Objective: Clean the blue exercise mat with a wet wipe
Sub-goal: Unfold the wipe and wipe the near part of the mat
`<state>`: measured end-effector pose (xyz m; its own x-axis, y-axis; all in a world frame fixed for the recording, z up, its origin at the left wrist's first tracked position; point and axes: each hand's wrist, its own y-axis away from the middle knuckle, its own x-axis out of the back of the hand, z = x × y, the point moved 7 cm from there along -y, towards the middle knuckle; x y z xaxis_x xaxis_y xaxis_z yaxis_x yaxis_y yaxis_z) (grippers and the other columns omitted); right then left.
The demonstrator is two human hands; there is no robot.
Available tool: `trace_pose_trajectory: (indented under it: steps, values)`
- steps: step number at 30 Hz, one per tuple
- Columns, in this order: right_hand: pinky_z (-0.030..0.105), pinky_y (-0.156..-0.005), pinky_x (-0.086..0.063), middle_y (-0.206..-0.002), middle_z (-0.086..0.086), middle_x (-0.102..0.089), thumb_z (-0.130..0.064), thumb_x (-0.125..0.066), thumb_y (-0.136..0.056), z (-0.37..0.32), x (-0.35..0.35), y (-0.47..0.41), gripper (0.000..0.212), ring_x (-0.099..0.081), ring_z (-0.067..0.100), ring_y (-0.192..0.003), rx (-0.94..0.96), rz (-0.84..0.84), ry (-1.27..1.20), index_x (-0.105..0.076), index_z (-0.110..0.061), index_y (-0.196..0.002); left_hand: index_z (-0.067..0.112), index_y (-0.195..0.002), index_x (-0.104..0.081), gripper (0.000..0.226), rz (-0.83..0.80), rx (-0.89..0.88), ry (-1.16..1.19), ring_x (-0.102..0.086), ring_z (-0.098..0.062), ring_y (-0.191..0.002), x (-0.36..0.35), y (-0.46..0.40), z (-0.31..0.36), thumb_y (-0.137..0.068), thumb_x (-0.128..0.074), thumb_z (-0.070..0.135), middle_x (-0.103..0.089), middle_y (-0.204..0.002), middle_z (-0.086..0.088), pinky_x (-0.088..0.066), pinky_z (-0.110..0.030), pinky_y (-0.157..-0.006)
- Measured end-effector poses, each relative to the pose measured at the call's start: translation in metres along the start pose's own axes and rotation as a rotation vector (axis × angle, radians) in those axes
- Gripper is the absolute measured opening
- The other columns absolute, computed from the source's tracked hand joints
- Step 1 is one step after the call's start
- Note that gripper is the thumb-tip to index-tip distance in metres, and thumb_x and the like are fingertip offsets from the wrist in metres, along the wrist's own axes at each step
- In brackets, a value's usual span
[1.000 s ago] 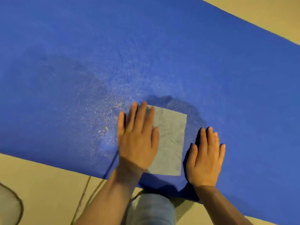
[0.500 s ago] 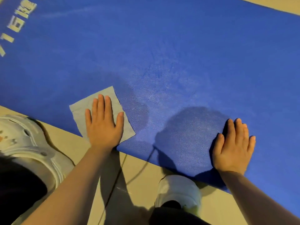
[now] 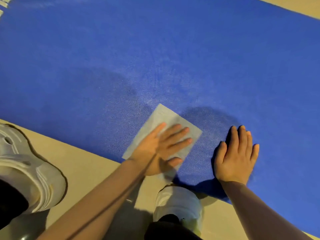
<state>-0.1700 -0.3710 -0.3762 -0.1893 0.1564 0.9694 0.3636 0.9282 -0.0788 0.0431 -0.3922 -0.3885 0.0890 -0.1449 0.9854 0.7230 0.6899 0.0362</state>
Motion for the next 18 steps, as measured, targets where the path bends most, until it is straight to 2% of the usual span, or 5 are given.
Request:
trace_pose_trajectory:
  steps: [2, 7, 9, 13, 18]
  values:
    - [0.053, -0.118, -0.012, -0.154, 0.014, -0.036, -0.034, -0.029, -0.095, 0.001, 0.000, 0.000, 0.058, -0.027, 0.031, -0.144, 0.003, 0.005, 0.004, -0.043, -0.008, -0.145, 0.026, -0.152, -0.030, 0.059, 0.040, 0.186, -0.013, -0.029, -0.025, -0.145, 0.008, 0.025, -0.052, -0.099, -0.031, 0.052, -0.034, -0.158, -0.005, -0.020, -0.050, -0.115]
    - [0.054, -0.118, -0.013, -0.154, 0.015, -0.037, -0.034, -0.031, -0.095, 0.001, 0.000, 0.001, 0.058, -0.028, 0.033, -0.143, 0.003, 0.020, 0.013, -0.043, -0.008, -0.145, 0.023, -0.157, -0.024, 0.073, 0.093, 1.105, 0.077, -0.011, -0.028, -0.152, 0.032, 0.119, -0.163, -0.094, -0.017, 0.060, -0.015, -0.165, -0.006, -0.005, -0.050, -0.120]
    - [0.054, -0.117, -0.013, -0.154, 0.016, -0.037, -0.034, -0.031, -0.094, 0.000, 0.000, 0.000, 0.058, -0.028, 0.033, -0.143, 0.003, 0.014, 0.013, -0.043, -0.008, -0.145, 0.021, -0.158, -0.019, 0.077, 0.106, 1.233, 0.082, -0.006, -0.028, -0.153, 0.033, 0.119, -0.161, -0.093, -0.012, 0.060, -0.010, -0.166, -0.007, -0.002, -0.051, -0.121]
    - [0.054, -0.117, -0.013, -0.154, 0.016, -0.037, -0.034, -0.031, -0.093, 0.000, 0.001, 0.000, 0.059, -0.028, 0.033, -0.143, 0.002, 0.010, 0.019, -0.043, -0.007, -0.144, 0.009, -0.155, -0.026, 0.074, 0.099, 1.050, 0.042, -0.019, -0.040, -0.149, 0.020, 0.073, -0.115, -0.096, -0.021, 0.054, -0.021, -0.161, -0.019, -0.008, -0.057, -0.117]
    - [0.055, -0.117, -0.014, -0.154, 0.014, -0.036, -0.035, -0.028, -0.095, -0.001, 0.001, 0.000, 0.059, -0.028, 0.033, -0.144, -0.008, -0.002, 0.025, -0.043, -0.008, -0.145, 0.018, -0.151, -0.040, 0.065, 0.061, 0.308, 0.022, -0.024, -0.031, -0.149, 0.006, -0.010, 0.025, -0.096, -0.036, 0.051, -0.031, -0.160, -0.011, -0.018, -0.057, -0.117]
